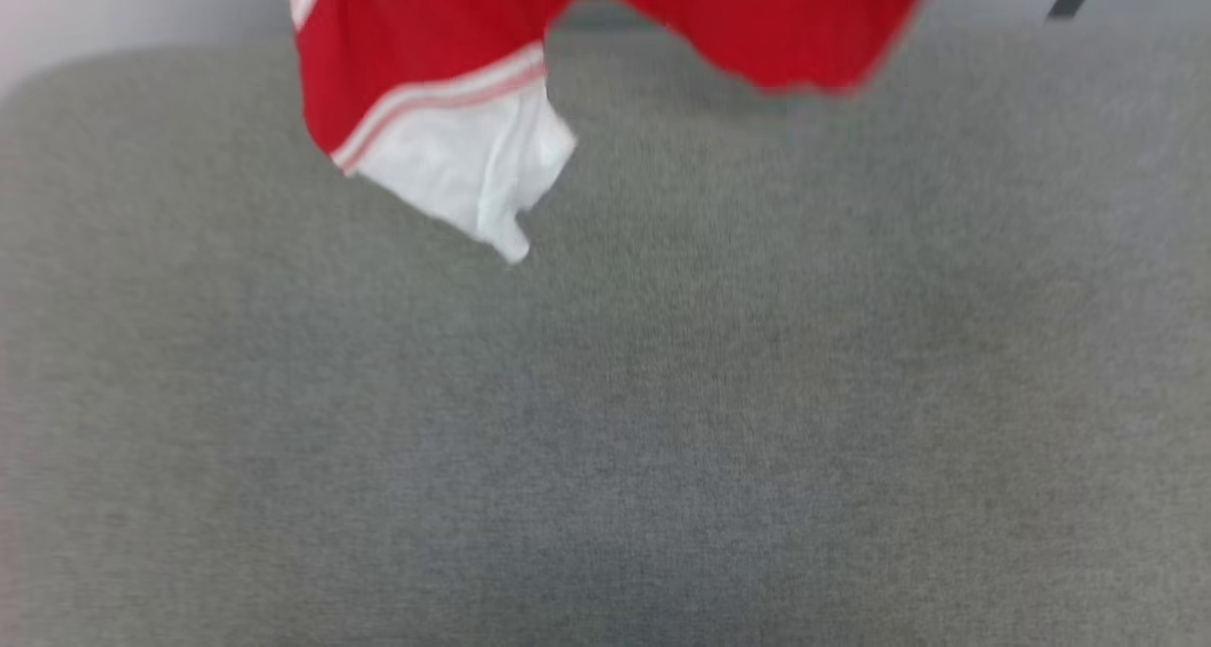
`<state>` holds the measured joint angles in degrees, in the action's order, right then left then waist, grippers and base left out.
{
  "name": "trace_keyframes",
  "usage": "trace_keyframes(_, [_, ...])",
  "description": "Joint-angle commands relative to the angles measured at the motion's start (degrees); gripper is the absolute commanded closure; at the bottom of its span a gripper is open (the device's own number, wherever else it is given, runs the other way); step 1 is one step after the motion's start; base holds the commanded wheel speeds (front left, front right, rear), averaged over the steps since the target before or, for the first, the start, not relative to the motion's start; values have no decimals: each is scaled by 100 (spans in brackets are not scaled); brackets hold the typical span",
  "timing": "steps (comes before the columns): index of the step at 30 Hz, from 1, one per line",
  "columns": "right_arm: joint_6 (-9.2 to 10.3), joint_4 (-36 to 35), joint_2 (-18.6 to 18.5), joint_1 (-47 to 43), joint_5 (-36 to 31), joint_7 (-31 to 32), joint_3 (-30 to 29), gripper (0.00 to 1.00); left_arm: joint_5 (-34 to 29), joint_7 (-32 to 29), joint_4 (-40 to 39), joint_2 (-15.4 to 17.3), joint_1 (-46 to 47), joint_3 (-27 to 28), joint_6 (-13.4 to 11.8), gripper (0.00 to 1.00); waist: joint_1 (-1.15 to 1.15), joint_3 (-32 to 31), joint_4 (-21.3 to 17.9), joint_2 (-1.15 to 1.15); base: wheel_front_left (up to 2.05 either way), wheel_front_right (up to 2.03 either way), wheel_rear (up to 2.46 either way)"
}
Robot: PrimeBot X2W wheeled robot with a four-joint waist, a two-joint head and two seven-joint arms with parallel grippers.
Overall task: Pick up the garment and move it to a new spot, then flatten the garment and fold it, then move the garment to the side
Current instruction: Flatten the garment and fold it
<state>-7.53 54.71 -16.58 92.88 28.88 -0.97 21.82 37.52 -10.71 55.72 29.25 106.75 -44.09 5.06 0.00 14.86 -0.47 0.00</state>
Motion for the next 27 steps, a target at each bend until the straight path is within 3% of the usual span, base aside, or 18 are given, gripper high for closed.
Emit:
trace_keyframes(1, [9,4,-41,105,-102,-97,5,100,-91,105,60,91,158,12,-15,100,0,708,-160,0,0,0,0])
trace_keyframes(8, [9,136,-7,880,-803,-1165,-315,100,-492,905,238,136,1353,-15,-152,100,0,1928,-405,0,0,0,0])
trace_keyframes(16, [8,-269,-69,1485,-1890,-1419,-1026,100,-699,1701,370,-218,2431,-20,-171,100,0,3386,-355,0,0,0,0])
trace_keyframes(21, [8,-489,151,1158,-2431,-1413,-1487,100,-692,2190,586,-409,2410,-52,-79,100,0,3927,-236,0,0,0,0])
trace_keyframes(27, [8,-194,370,837,-2885,-1415,-1692,100,-560,2429,1031,-615,1937,-28,-135,100,0,4042,-11,0,0,0,0])
